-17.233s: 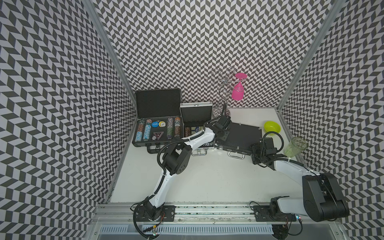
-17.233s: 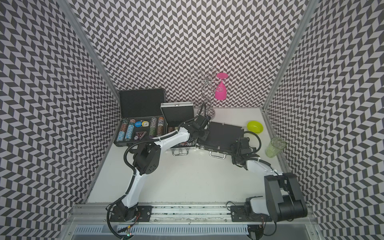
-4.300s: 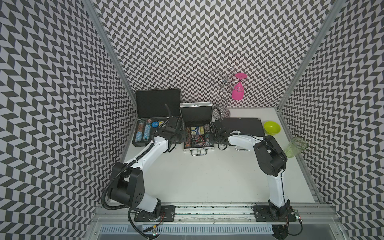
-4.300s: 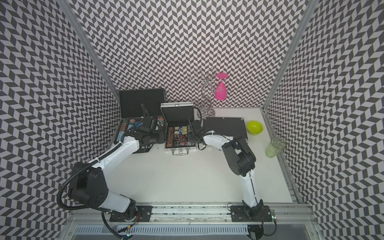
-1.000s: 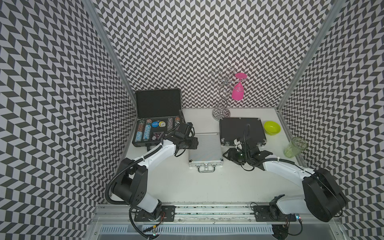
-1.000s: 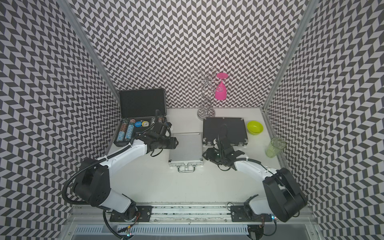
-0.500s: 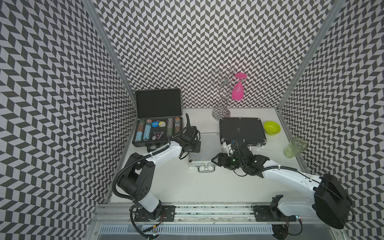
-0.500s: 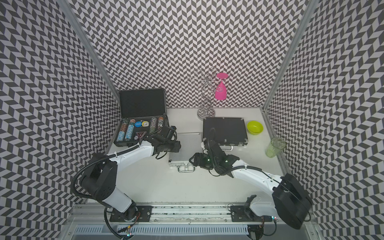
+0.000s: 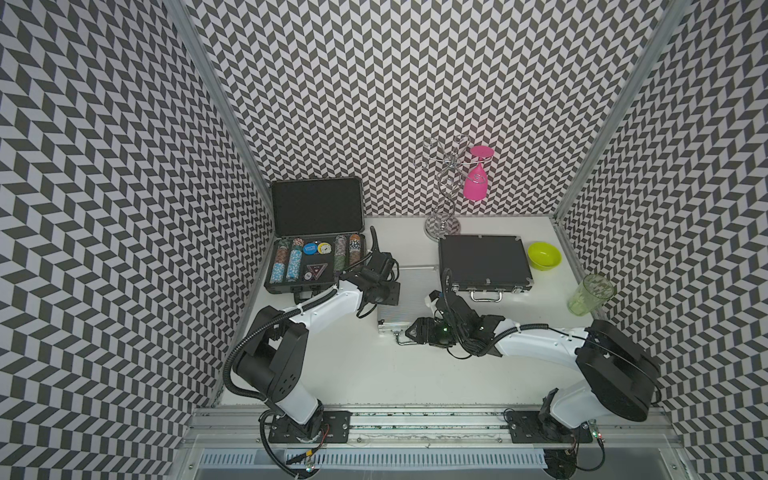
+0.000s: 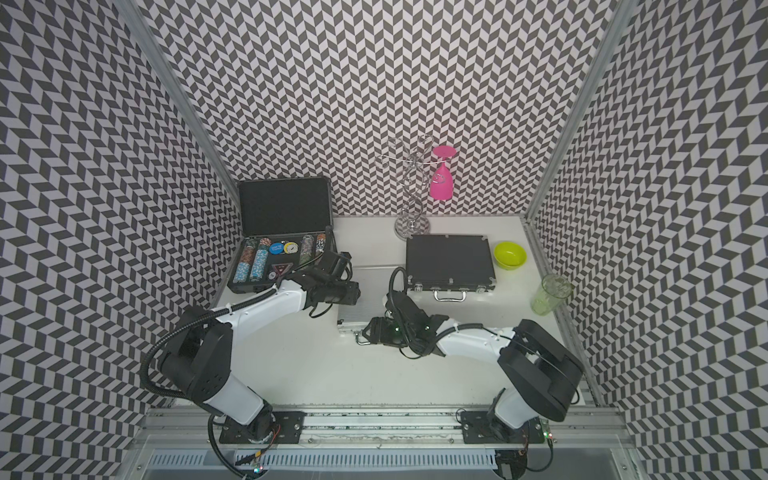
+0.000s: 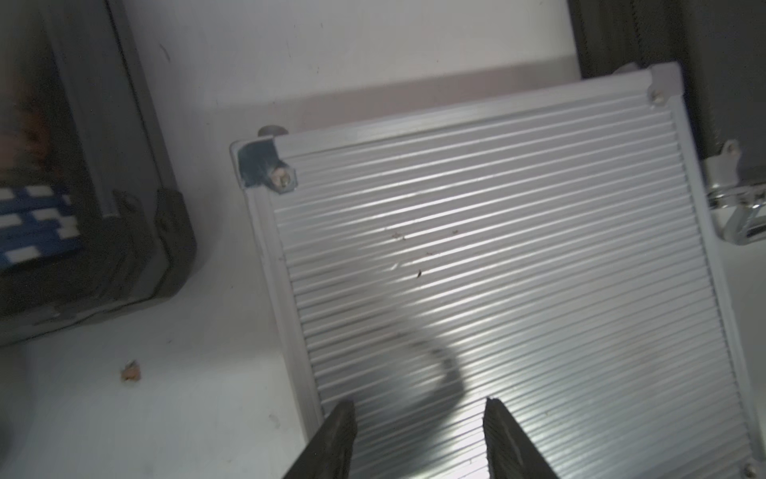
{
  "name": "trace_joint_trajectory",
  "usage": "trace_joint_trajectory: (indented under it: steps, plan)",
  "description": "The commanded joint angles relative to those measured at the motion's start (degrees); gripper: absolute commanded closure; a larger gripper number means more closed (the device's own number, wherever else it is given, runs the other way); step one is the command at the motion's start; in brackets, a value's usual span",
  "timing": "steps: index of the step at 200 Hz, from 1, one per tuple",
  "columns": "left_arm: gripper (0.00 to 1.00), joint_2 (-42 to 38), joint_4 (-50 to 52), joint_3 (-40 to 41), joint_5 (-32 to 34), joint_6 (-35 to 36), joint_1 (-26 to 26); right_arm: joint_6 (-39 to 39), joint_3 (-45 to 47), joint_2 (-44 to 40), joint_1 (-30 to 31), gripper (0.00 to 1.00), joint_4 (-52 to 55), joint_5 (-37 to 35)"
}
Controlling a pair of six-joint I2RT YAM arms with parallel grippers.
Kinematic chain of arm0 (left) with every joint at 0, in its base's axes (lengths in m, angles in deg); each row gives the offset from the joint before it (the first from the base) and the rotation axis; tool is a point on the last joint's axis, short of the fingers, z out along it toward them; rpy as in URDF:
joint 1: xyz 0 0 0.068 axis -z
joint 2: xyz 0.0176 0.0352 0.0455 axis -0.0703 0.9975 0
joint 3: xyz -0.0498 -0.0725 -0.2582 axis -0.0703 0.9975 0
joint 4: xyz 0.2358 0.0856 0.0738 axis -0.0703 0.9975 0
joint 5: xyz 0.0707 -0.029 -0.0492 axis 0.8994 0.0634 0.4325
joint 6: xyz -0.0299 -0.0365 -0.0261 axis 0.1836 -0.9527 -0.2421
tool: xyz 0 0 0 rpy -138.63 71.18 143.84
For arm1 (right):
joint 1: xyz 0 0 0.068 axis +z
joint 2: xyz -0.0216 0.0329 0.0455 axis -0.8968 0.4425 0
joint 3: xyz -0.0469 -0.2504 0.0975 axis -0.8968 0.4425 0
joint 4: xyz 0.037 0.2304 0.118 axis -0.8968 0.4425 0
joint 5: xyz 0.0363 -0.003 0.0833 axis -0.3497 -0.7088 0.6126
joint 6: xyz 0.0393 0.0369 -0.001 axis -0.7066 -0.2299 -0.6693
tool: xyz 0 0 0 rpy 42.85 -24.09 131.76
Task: Close the poker set cases
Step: Fasten the fastener on the poker set case.
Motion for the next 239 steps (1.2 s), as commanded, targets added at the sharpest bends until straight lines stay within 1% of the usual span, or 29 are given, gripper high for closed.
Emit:
trace_joint_trajectory:
  steps: [1,14,35,53,72,83,104,135,184,209,239]
  plan:
    - [0.49,-0.49,8.84,-4.33,4.15,-0.02,2.92,-0.07,-0.94,-0.98,0.14,0.39,0.04,-2.28]
    - [0.55,-1.99,10.44,-3.79,3.69,-0.93,2.95,-0.64,-0.66,0.17,0.11,0.41,-0.47,-1.51]
    - [0.62,-2.84,10.54,-2.09,-2.18,-1.22,3.61,-1.26,-0.41,1.85,0.19,0.41,-1.79,-0.64]
    - [0.65,-0.49,10.67,-1.72,-3.85,-0.92,4.67,-1.76,0.24,2.01,0.19,0.39,-3.42,-0.72]
    - [0.71,2.35,10.94,-2.96,-4.65,0.76,5.43,-1.98,0.51,1.98,0.26,0.38,-4.13,-1.20]
    - [0.72,3.00,10.77,-4.18,-5.39,1.30,5.86,-2.21,0.59,2.24,0.26,0.38,-4.67,-1.21]
    - [0.77,4.67,12.11,-6.39,-5.17,2.05,6.55,-3.18,0.86,3.04,0.35,0.38,-5.80,-1.33]
    - [0.86,7.28,15.91,-7.88,-1.54,2.76,8.51,-3.58,-0.01,4.94,0.51,0.38,-5.54,-2.37]
    - [0.87,9.30,17.51,-4.97,-2.64,3.81,8.68,-5.03,0.24,6.89,1.29,0.37,-6.98,-4.07]
    - [0.87,8.37,16.94,-3.04,-5.35,4.57,8.59,-6.03,0.33,7.53,2.09,0.37,-8.10,-5.02]
    - [0.87,7.60,16.52,-2.00,-6.06,4.65,8.60,-7.64,-0.21,9.07,2.82,0.37,-7.62,-6.34]
